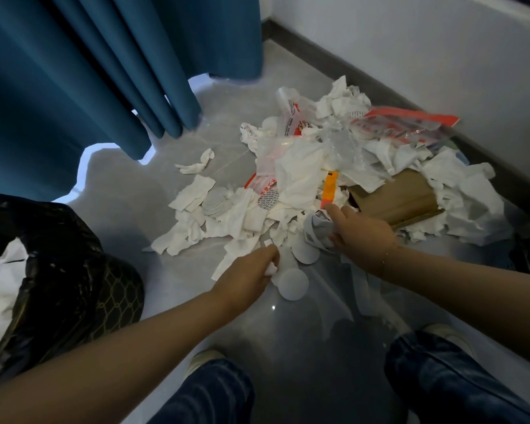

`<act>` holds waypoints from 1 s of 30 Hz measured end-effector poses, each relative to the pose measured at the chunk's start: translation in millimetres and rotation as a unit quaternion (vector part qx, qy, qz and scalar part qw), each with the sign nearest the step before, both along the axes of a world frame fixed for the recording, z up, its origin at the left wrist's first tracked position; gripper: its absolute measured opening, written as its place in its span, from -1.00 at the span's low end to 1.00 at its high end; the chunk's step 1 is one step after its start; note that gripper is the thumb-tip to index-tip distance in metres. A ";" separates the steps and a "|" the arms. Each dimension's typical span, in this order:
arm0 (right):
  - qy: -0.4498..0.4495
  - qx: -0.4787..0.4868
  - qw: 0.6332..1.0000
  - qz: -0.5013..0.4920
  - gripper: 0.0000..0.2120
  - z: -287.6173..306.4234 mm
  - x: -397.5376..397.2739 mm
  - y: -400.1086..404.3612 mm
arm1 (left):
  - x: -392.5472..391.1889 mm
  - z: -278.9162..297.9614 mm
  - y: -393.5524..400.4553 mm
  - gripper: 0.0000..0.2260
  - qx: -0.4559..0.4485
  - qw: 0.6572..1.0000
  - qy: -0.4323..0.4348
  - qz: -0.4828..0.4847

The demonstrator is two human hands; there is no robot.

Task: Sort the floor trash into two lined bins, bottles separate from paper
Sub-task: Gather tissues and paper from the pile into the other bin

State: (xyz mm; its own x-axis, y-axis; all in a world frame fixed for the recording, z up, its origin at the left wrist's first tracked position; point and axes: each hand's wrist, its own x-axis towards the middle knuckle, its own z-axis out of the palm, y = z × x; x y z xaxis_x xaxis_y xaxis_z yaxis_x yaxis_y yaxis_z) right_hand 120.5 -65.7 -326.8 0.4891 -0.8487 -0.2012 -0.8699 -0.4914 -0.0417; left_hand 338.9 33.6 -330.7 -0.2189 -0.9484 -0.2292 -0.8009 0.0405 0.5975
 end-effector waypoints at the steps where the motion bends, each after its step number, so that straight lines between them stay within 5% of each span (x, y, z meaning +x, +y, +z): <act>1: -0.002 0.000 1.000 -0.001 -0.50 -0.6 0.0 0.2 | -2.7 0.0 1.1 -0.91 0.013 1.000 -0.008 0.002; 4: -0.004 -0.004 1.000 -0.002 -0.52 -0.3 -1.1 1.9 | -11.5 -6.1 3.7 -0.51 0.073 0.993 -0.095 -0.015; 7: -0.001 -0.008 1.000 0.000 -0.53 0.3 -1.7 3.1 | -15.9 -17.3 2.3 -0.33 0.057 0.981 -0.181 -0.040; 30: -0.009 -0.003 1.000 -0.002 -0.51 1.1 -2.5 6.8 | -5.2 -29.5 -3.9 -0.50 0.082 0.992 -0.070 0.065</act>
